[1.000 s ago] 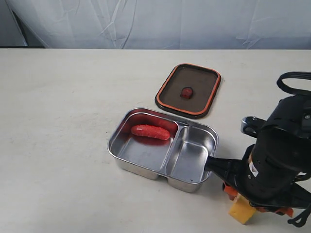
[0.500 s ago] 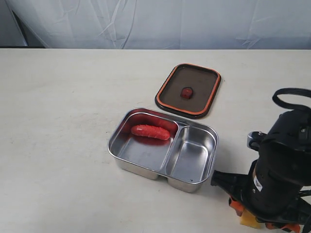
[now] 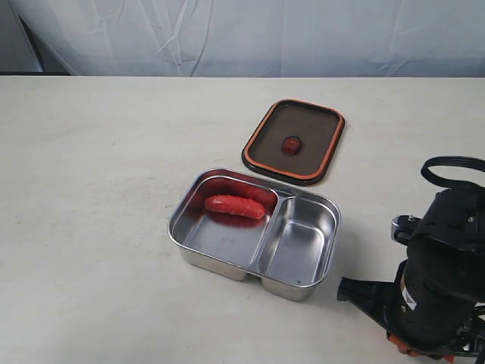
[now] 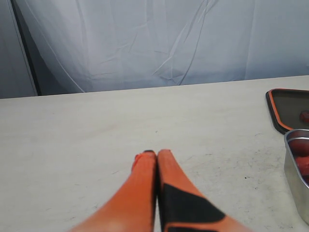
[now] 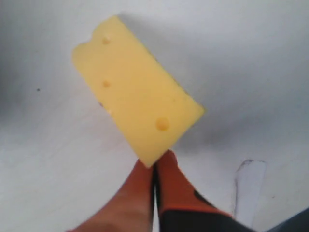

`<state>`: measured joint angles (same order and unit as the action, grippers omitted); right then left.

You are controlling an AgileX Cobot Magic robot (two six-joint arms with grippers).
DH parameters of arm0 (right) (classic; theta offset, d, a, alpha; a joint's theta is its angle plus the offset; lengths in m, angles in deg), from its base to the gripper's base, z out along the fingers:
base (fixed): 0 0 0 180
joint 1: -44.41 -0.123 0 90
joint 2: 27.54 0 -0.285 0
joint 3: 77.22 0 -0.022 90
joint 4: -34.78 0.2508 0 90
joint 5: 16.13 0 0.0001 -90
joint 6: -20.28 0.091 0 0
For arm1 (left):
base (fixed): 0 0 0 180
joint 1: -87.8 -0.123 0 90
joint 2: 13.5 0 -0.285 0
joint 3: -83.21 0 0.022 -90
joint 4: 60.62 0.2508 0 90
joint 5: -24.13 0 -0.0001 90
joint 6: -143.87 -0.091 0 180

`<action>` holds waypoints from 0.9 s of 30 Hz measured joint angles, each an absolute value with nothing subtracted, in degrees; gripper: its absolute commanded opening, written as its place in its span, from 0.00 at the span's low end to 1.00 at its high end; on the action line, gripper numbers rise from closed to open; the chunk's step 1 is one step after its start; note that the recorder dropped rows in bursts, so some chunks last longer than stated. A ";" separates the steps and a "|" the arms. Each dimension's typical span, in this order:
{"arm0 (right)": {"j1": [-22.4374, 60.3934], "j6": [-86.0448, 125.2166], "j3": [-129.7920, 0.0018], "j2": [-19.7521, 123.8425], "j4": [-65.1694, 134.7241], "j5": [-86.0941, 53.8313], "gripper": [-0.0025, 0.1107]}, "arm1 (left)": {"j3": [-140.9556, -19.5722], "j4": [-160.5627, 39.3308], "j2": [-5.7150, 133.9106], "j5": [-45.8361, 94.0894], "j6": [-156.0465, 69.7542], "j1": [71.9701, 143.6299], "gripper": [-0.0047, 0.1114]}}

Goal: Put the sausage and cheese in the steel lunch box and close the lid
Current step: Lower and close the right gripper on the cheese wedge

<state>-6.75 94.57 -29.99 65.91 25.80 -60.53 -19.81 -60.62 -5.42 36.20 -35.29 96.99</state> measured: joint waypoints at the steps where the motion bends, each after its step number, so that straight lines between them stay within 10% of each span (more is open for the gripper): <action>1: -6.75 94.57 -29.99 65.91 25.53 -60.53 0.03 | -19.81 -60.62 -5.42 36.20 -35.29 96.99 0.04; 10: -6.75 90.92 -29.99 65.91 23.52 -66.57 0.05 | -19.81 -60.62 -5.42 36.20 -35.29 96.99 0.04; 17: -6.75 82.81 -30.11 64.47 20.25 -72.22 0.46 | -19.81 -60.62 -5.42 36.20 -35.29 96.99 0.04; 27: -6.75 74.12 -32.98 61.44 20.11 -72.97 0.26 | -19.81 -60.62 -5.42 36.20 -35.29 96.99 0.04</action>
